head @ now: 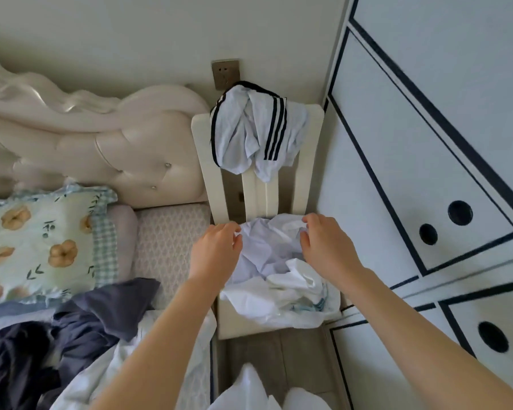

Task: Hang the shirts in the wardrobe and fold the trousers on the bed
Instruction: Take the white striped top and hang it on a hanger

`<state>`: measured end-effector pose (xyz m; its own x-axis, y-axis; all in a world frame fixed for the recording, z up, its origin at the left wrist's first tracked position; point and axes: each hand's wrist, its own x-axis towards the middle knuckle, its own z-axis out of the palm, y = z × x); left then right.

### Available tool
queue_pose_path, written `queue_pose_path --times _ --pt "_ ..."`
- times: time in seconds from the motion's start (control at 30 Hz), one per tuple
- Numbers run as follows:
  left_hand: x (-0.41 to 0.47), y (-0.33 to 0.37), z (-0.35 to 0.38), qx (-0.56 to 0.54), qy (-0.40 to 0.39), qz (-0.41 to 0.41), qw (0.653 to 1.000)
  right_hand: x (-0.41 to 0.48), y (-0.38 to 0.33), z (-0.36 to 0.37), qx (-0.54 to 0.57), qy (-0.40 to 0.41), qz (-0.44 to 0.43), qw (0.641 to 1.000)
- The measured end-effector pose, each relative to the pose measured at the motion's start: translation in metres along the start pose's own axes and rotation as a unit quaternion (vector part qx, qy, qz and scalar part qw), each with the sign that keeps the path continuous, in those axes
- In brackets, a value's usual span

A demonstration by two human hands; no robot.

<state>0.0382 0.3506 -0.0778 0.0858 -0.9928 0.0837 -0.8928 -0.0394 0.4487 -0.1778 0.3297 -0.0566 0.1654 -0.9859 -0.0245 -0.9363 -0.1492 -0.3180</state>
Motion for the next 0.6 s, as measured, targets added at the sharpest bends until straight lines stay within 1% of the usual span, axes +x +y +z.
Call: queue_pose_path --times 0.13,0.3,0.6 --pt "0.062 -0.004 -0.007 0.005 -0.01 0.012 1.0 0.055 -0.005 -0.009 -0.001 0.008 -0.001 1.0" --pt "0.134 -0.001 0.0 0.001 -0.021 0.008 1.0 0.122 0.001 -0.015 0.006 0.003 -0.004 1.0" --pt "0.277 0.0 -0.016 0.009 0.002 -0.023 1.0 0.266 0.023 -0.034 0.005 -0.004 -0.029 1.0"
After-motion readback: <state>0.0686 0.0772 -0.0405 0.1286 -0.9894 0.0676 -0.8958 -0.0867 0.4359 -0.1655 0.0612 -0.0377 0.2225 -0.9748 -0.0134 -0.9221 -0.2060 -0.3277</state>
